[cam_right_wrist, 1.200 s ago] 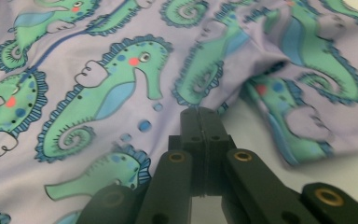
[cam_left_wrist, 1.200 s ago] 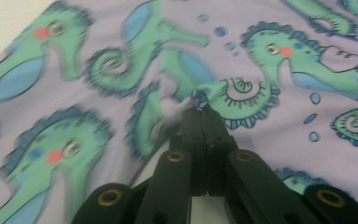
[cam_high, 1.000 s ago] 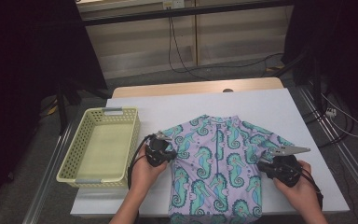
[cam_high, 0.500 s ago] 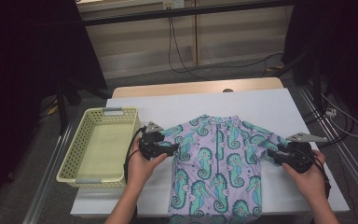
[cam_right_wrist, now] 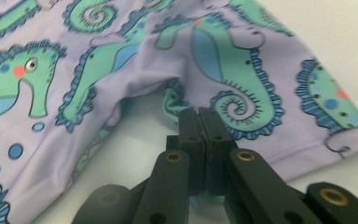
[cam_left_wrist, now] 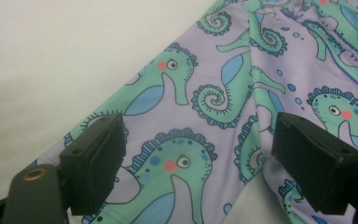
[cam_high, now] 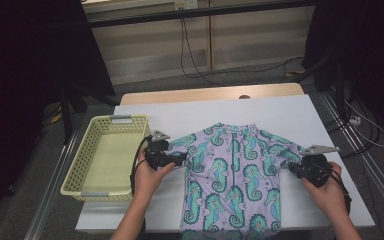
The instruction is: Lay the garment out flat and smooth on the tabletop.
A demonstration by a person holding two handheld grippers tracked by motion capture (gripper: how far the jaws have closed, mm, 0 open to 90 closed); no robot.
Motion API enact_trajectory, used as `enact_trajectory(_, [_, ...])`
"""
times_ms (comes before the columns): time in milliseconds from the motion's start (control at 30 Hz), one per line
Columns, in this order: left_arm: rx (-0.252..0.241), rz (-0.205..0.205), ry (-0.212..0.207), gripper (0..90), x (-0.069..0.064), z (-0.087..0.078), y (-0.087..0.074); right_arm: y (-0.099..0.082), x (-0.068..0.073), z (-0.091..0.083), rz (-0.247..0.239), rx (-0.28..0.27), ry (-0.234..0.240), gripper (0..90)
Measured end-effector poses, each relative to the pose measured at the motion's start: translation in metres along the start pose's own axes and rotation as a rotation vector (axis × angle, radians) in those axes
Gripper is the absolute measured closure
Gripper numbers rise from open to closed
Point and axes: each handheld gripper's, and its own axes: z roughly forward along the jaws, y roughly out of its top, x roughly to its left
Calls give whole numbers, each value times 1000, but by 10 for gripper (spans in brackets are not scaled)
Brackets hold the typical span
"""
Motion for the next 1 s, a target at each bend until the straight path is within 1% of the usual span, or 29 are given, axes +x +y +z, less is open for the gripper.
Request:
enact_trajectory(33, [-1, -3, 6, 175, 1, 0, -1, 0, -1, -2, 12, -9, -8, 894])
enact_trajectory(67, [-2, -1, 21, 173, 1, 1, -2, 1, -2, -5, 13, -24, -18, 894])
enact_trajectory(100, [16, 18, 29, 169, 4, 1, -3, 0, -2, -7, 6, -36, -25, 894])
enact_trajectory(167, [25, 4, 29, 157, 6, 2, -5, -1, -4, -11, -8, -33, -42, 893])
enact_trajectory(200, [21, 3, 43, 151, 6, 3, -6, -3, -5, -11, -12, -32, -48, 892])
enact_trajectory(233, [23, 7, 46, 146, 6, 3, -6, -4, -6, -11, -7, -26, -45, 888])
enact_trajectory(267, [20, 7, 49, 145, 6, 3, -7, -5, -7, -10, -11, -26, -33, 882])
enact_trajectory(300, [18, 12, 54, 144, 6, 3, -6, -6, -8, -10, -16, -30, -34, 878])
enact_trajectory(333, [16, 15, 57, 142, 5, 3, -6, -7, -8, -11, -16, -27, -41, 859])
enact_trajectory(367, [16, 15, 57, 142, 5, 3, -6, -7, -8, -11, -16, -27, -41, 859])
enact_trajectory(400, [18, 14, 53, 140, 5, 2, -6, -6, -8, -12, -21, -39, -48, 842])
enact_trajectory(467, [16, 7, 54, 140, 6, 3, -7, -6, -8, -13, -25, -40, -56, 846])
enact_trajectory(533, [21, 2, 55, 139, 8, 5, -9, -6, -12, -13, -25, -48, -60, 864])
enact_trajectory(600, [25, -2, 63, 131, 9, 6, -10, -6, -19, -12, -9, -44, -89, 866])
enact_trajectory(633, [25, -2, 63, 130, 9, 6, -10, -6, -19, -12, -9, -44, -89, 866])
enact_trajectory(667, [27, -10, 59, 129, 9, 6, -10, -6, -23, -13, -5, -48, -122, 867])
enact_trajectory(700, [24, -8, 60, 129, 9, 5, -10, -6, -24, -14, 8, -50, -111, 867])
enact_trajectory(733, [26, -4, 58, 129, 9, 5, -10, -6, -23, -14, 11, -53, -97, 867])
enact_trajectory(833, [21, -10, 60, 128, 11, 3, -10, -7, -17, -17, 6, -60, -66, 861])
enact_trajectory(867, [19, -13, 55, 128, 11, 3, -10, -8, -14, -18, -4, -59, -51, 845])
enact_trajectory(900, [21, -10, 55, 128, 11, 3, -10, -7, -12, -18, -11, -62, -34, 811])
enact_trajectory(933, [21, -10, 55, 128, 11, 3, -10, -7, -11, -19, -1, -71, -6, 779])
enact_trajectory(967, [18, -17, 50, 128, 10, 3, -9, -6, -11, -19, 4, -81, 10, 750])
enact_trajectory(1000, [17, -13, 47, 128, 10, 3, -9, -5, -11, -20, 10, -91, 7, 717])
